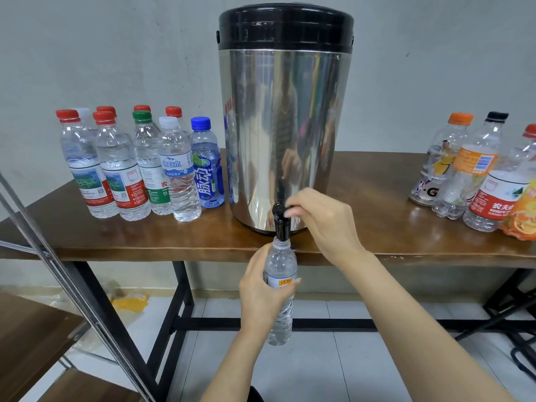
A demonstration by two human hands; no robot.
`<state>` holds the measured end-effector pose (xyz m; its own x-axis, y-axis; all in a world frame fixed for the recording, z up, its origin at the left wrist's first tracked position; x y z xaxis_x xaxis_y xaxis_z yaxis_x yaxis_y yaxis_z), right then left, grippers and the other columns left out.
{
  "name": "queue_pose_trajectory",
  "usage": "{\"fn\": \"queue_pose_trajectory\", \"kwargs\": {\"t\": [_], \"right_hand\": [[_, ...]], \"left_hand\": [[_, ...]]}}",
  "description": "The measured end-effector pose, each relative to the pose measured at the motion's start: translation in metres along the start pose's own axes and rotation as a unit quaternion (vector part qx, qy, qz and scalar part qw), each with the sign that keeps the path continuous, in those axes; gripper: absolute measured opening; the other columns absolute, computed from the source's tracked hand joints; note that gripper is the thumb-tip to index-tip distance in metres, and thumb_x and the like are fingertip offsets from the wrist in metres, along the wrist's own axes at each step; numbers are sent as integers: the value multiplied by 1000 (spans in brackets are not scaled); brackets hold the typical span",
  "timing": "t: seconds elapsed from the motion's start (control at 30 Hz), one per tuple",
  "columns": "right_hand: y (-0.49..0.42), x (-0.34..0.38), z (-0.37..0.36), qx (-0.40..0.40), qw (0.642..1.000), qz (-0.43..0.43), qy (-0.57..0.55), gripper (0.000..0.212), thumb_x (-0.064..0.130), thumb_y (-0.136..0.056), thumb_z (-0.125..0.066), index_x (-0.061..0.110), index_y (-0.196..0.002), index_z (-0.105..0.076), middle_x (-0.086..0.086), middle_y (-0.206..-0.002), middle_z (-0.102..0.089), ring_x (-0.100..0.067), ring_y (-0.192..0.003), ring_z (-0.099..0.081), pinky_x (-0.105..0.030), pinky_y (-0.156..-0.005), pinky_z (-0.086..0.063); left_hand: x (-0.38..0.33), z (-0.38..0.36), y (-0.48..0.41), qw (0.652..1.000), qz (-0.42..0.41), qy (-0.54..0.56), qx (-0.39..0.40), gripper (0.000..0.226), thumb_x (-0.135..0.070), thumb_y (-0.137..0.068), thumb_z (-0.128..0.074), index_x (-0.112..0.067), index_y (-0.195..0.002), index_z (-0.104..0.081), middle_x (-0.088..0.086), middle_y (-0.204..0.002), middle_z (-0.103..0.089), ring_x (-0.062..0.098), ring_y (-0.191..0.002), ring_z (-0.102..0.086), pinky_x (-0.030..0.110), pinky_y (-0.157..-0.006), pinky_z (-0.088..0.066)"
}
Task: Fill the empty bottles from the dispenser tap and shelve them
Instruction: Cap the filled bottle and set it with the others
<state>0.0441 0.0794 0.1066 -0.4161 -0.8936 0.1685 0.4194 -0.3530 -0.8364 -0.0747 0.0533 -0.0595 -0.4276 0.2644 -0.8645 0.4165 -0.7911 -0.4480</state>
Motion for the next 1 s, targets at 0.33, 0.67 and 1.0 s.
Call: {"fn": "queue_pose_trajectory", "kwargs": {"t": [0.33, 0.67, 1.0], "right_hand": [[-9, -36, -14, 51, 973, -198, -106, 19, 44, -89, -59, 28, -95, -68, 27, -73, -60, -1, -68, -54, -31, -65, -49], [102, -149, -24, 290, 867, -383, 129, 47, 39, -101, -48, 23, -145, -45, 0, -147, -39, -27, -127, -31, -37, -98, -39], [78, -103, -9, 212, 922, -325, 9, 24, 18, -97, -59, 20, -121, -63, 11, -105, -56, -10, -99, -50, -20, -80, -37]], "left_hand": [[4, -1, 2, 1000, 24, 1, 8, 84, -20, -63, -92, -51, -126, -44, -26, -126, -55, -3, -118, -54, 13, -96, -47], [13, -6, 5, 999, 43, 15, 19, 89, -18, -62, -93, -23, -140, -51, -13, -136, -55, 7, -125, -53, 33, -102, -50], [-5, 40, 18, 999, 39, 18, -10, 83, -13, -60, -93, -50, -120, -50, -18, -119, -62, -7, -108, -59, 22, -91, -53]]}}
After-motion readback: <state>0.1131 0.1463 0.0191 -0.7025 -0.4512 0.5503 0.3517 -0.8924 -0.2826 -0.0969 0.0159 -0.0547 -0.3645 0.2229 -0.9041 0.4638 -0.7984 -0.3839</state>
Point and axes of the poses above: each hand's wrist, its own y-axis away from the middle knuckle, its own z-axis out of the back of the hand, x = y × z, the point moved 10 cm from there along -y, towards the middle knuckle
